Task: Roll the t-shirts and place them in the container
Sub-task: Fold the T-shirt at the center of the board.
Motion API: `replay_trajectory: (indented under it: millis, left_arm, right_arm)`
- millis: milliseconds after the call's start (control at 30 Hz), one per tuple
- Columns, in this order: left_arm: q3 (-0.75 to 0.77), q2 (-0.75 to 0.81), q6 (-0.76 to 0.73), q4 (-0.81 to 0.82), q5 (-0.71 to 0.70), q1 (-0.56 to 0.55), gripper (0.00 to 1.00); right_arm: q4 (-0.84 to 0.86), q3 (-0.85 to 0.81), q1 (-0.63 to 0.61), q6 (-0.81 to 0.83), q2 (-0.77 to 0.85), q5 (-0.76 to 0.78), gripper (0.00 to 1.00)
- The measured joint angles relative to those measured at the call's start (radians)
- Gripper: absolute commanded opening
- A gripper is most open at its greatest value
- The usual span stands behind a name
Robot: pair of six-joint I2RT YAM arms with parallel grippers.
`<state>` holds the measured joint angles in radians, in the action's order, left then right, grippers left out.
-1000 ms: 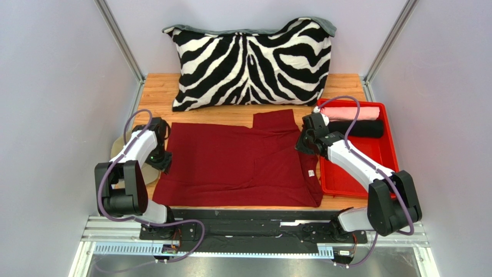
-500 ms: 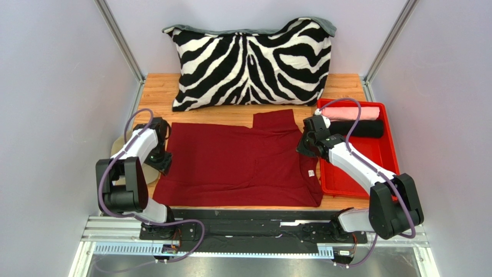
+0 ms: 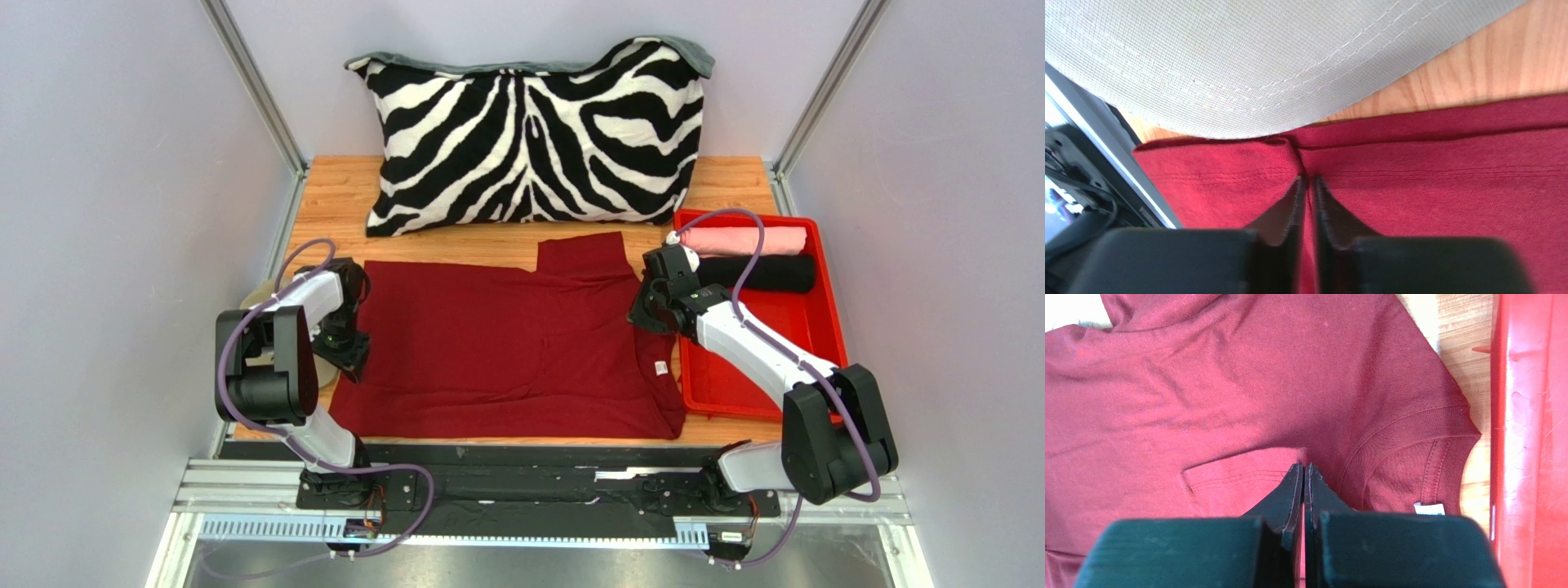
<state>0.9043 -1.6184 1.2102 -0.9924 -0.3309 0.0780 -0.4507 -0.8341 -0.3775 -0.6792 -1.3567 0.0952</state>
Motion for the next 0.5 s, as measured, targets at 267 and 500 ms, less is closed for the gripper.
replay_trajectory:
  millis: [267, 500]
  left_arm:
    - [-0.011, 0.013, -0.002, 0.008, 0.0, 0.0, 0.0]
    - [-0.014, 0.075, -0.003, -0.014, 0.0, -0.001, 0.0]
  right_arm:
    - [0.0, 0.0, 0.0, 0.0, 0.0, 0.001, 0.0]
    - [-0.005, 0.0, 0.0, 0.0, 0.017, 0.002, 0.0]
